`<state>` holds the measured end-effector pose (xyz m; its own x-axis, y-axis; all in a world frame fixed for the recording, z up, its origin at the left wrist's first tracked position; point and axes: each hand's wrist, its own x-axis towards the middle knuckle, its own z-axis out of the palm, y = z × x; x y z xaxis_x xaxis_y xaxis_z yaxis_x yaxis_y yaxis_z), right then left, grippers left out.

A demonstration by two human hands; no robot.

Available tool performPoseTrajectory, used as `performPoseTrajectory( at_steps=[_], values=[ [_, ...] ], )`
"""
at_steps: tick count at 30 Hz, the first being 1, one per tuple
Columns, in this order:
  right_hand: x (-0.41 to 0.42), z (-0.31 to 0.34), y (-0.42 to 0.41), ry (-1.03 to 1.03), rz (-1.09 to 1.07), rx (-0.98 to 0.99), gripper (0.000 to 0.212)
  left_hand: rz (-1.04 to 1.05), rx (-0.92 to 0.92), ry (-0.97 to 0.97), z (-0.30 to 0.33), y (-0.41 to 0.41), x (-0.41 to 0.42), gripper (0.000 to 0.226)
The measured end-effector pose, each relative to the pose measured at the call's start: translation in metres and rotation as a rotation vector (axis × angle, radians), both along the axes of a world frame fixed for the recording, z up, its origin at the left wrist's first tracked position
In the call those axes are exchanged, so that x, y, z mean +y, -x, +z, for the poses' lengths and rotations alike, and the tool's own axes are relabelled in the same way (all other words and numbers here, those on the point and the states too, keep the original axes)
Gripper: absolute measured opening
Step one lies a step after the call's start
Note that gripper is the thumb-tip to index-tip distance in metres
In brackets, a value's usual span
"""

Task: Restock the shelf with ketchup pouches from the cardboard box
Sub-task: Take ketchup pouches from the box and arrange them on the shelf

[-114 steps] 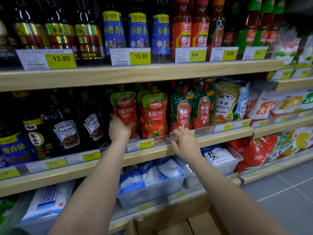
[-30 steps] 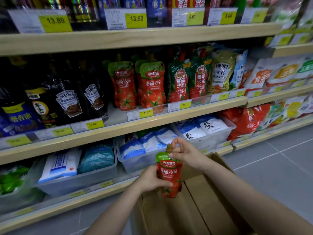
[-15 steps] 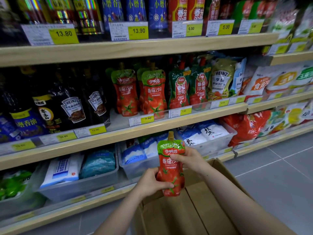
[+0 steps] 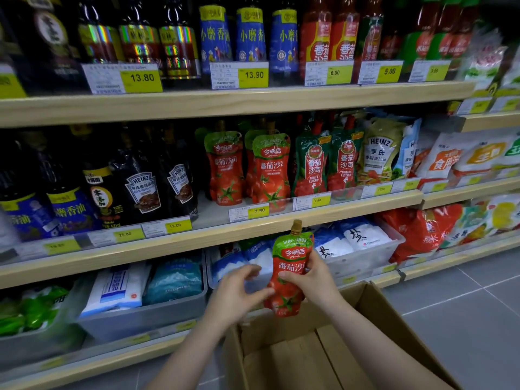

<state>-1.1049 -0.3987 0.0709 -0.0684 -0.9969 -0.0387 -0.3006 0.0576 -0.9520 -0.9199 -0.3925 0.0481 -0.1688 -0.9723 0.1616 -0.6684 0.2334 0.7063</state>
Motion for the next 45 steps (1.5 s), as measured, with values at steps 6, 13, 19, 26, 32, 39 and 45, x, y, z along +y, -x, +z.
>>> performPoseTrajectory(
  at_steps=[6,13,19,26,32,39,45],
  values=[
    [-0.024,0.044,-0.015,0.091,0.046,-0.002,0.056,0.268,-0.34,0.586,0.067,-0.086,-0.025,0.033],
    [-0.053,0.11,-0.058,0.317,0.117,-0.077,0.055,0.285,-0.493,0.491,0.075,-0.123,-0.047,0.035],
    [-0.08,0.148,-0.091,0.528,0.132,-0.025,0.057,0.321,-0.383,0.563,0.057,-0.12,-0.048,0.035],
    [-0.104,0.13,-0.11,0.571,0.076,-0.011,0.051,0.317,-0.323,0.552,0.052,-0.122,-0.053,0.033],
    [-0.126,0.106,-0.108,0.432,0.121,0.049,0.056,0.325,-0.283,0.56,0.05,-0.12,-0.054,0.032],
    [-0.142,0.1,-0.107,0.318,0.157,0.115,0.046,0.32,-0.266,0.565,0.048,-0.122,-0.056,0.033],
    [-0.139,0.097,-0.108,0.305,0.143,0.115,0.042,0.306,-0.271,0.553,0.047,-0.123,-0.055,0.037]
  ],
)
